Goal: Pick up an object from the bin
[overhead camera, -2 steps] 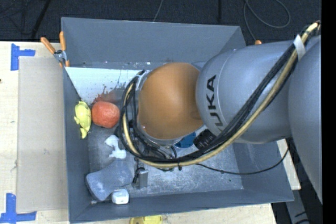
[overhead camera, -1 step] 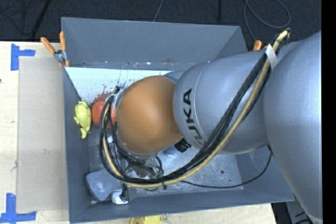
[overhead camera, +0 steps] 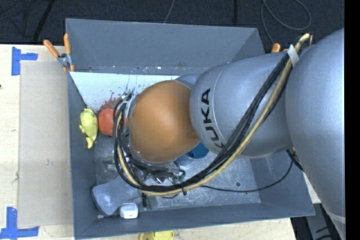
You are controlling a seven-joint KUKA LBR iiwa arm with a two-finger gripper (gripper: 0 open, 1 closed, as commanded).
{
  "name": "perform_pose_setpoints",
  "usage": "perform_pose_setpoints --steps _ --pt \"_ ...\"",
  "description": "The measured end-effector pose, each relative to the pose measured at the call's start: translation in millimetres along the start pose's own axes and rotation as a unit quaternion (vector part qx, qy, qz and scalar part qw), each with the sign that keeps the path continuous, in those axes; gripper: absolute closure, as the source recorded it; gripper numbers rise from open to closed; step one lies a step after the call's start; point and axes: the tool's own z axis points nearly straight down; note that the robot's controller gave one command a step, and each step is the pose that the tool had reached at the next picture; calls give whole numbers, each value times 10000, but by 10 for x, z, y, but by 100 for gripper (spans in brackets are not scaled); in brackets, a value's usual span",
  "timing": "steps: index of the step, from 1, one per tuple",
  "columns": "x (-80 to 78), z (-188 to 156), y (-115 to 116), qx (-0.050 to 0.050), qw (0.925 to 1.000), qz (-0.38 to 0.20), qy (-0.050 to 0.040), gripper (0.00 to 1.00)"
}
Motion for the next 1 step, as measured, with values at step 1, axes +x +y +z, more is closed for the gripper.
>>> perform_pose_setpoints --steps 1 --pt "-217 735 105 3 9998 173 -12 0"
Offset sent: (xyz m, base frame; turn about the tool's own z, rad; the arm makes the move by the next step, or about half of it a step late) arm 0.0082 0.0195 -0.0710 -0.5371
